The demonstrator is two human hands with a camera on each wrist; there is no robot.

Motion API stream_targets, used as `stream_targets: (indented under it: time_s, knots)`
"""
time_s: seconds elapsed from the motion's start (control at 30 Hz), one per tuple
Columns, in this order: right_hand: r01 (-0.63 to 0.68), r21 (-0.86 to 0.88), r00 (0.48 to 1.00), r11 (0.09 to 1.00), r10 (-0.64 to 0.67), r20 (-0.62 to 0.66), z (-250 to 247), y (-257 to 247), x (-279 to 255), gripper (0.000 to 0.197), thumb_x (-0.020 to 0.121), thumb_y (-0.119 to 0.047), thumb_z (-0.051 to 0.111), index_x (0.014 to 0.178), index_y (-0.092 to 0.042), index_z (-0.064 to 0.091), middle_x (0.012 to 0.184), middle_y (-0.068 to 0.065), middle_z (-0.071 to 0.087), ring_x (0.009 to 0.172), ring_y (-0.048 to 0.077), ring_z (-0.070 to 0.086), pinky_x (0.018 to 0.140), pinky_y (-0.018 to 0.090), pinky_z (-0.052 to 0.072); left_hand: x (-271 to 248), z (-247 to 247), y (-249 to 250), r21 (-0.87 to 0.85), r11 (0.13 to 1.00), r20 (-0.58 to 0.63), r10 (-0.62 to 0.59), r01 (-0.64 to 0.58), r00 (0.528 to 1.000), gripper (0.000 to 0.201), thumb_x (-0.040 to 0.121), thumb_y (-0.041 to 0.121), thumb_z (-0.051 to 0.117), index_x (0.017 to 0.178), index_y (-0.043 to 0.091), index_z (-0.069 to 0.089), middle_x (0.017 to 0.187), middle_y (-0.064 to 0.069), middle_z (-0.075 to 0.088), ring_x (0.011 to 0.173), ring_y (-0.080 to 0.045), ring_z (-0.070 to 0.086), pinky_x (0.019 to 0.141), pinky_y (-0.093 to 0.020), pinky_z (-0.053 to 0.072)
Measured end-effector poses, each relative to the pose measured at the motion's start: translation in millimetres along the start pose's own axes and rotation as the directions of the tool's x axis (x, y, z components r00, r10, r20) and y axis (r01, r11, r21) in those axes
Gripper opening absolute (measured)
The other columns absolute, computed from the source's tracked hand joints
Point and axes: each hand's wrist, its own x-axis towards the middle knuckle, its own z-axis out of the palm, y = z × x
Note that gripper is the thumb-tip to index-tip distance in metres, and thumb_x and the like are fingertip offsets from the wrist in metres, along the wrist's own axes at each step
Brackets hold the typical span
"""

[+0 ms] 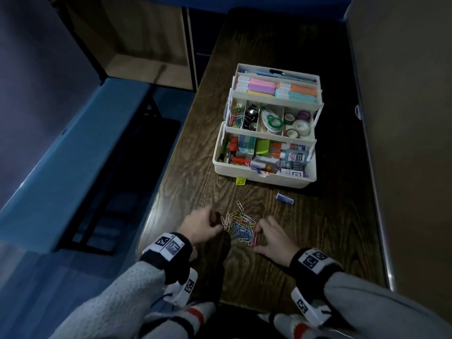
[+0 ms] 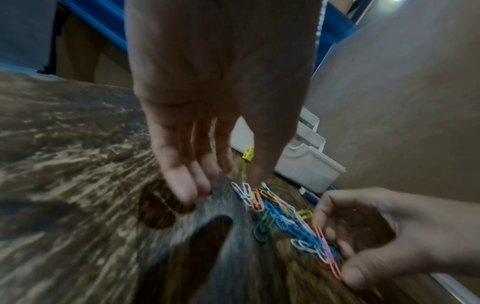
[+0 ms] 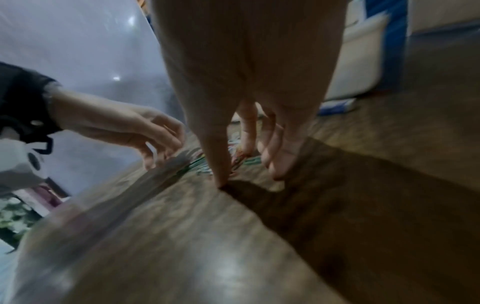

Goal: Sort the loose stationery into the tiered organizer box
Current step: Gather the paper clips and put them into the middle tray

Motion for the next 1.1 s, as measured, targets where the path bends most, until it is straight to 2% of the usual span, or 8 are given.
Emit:
stream_targets:
  time_s: [0.1, 0.17, 0.27, 0.33, 0.47, 0.67, 0.83, 1.1]
  knots:
    - [0.094, 0.001, 0.994, 0.996, -0.093, -0.058, 1, -17, 15, 0.046, 0.075, -0.028, 0.077, 0.102, -0.025, 0.040, 0.109, -0.006, 0.033, 0.109, 0.017, 0.048, 0.090, 0.034, 0.045, 1, 8, 4, 0.052, 0.997, 0.078, 0.051, -0.055, 0.996, 0.029, 0.078, 0.031, 0.072, 0.097, 0.017, 0.054, 0.092, 0.002, 0.060, 0.085, -0.016, 0.057, 0.060, -0.019, 0.036]
    - [0.145, -0.149, 0.986, 0.978, -0.155, -0.058, -7, -18, 24, 0.068, 0.069, -0.037, 0.080, 0.121, -0.027, 0.036, 0.119, -0.003, 0.030, 0.118, 0.019, 0.041, 0.094, 0.038, 0.045, 5, 13, 10, 0.022, 0.995, 0.048, 0.101, -0.102, 0.994, 0.023, 0.077, 0.019, 0.069, 0.096, 0.013, 0.057, 0.097, -0.003, 0.063, 0.091, -0.021, 0.060, 0.064, -0.020, 0.037]
    - [0.244, -0.383, 0.969, 0.891, -0.212, 0.125, -20, -17, 37, 0.113, 0.064, -0.048, 0.081, 0.149, -0.035, 0.006, 0.154, -0.006, 0.005, 0.144, 0.023, 0.006, 0.114, 0.051, 0.022, 10, 15, 17, 0.000, 0.994, 0.023, 0.111, -0.111, 0.994, 0.018, 0.078, 0.016, 0.064, 0.094, 0.011, 0.057, 0.100, -0.008, 0.064, 0.095, -0.024, 0.060, 0.074, -0.026, 0.041]
    - [0.343, -0.474, 0.934, 0.811, -0.243, 0.261, -24, -23, 45, 0.117, 0.066, -0.047, 0.080, 0.151, -0.036, -0.001, 0.160, -0.009, -0.015, 0.147, 0.022, -0.012, 0.115, 0.055, 0.009, 11, 13, 16, -0.020, 0.994, -0.006, 0.104, -0.104, 0.995, 0.012, 0.080, 0.015, 0.061, 0.089, 0.015, 0.054, 0.099, -0.008, 0.063, 0.094, -0.024, 0.059, 0.075, -0.028, 0.041]
    - [0.466, -0.532, 0.875, 0.707, -0.280, 0.394, -26, -38, 52, 0.087, 0.080, -0.036, 0.072, 0.149, -0.037, 0.019, 0.161, -0.007, 0.003, 0.148, 0.027, 0.003, 0.113, 0.061, 0.021, 10, 4, -1, -0.057, 0.996, -0.072, 0.061, -0.065, 0.996, 0.011, 0.084, 0.017, 0.056, 0.085, 0.024, 0.046, 0.093, 0.000, 0.055, 0.089, -0.019, 0.056, 0.076, -0.029, 0.042]
    - [0.528, -0.501, 0.848, 0.686, -0.452, 0.276, -28, -30, 42, 0.038, 0.096, -0.022, 0.052, 0.133, -0.023, 0.050, 0.141, 0.002, 0.043, 0.124, 0.025, 0.038, 0.095, 0.041, 0.047, -3, -5, -27, -0.102, 0.994, -0.032, 0.032, -0.036, 0.999, 0.014, 0.089, 0.023, 0.057, 0.084, 0.033, 0.049, 0.094, 0.007, 0.056, 0.084, -0.008, 0.055, 0.077, -0.026, 0.046]
    - [0.510, -0.520, 0.855, 0.685, -0.472, 0.217, -23, -29, 40, 0.022, 0.096, -0.010, 0.045, 0.117, -0.013, 0.053, 0.125, 0.007, 0.046, 0.114, 0.025, 0.043, 0.083, 0.037, 0.050, -11, -5, -28, -0.087, 0.995, -0.022, 0.046, -0.048, 0.999, 0.009, 0.091, 0.022, 0.056, 0.089, 0.030, 0.053, 0.092, 0.009, 0.056, 0.079, -0.002, 0.052, 0.068, -0.017, 0.039]
    - [0.301, -0.178, 0.953, 0.937, -0.304, 0.013, -31, -24, 47, 0.011, 0.089, -0.005, 0.056, 0.097, -0.006, 0.063, 0.107, 0.008, 0.055, 0.102, 0.022, 0.054, 0.088, 0.030, 0.042, -10, 0, -2, 0.039, 0.998, 0.063, 0.047, -0.050, 0.997, 0.023, 0.091, 0.030, 0.057, 0.109, 0.016, 0.055, 0.111, -0.003, 0.061, 0.101, -0.017, 0.057, 0.080, -0.024, 0.042]
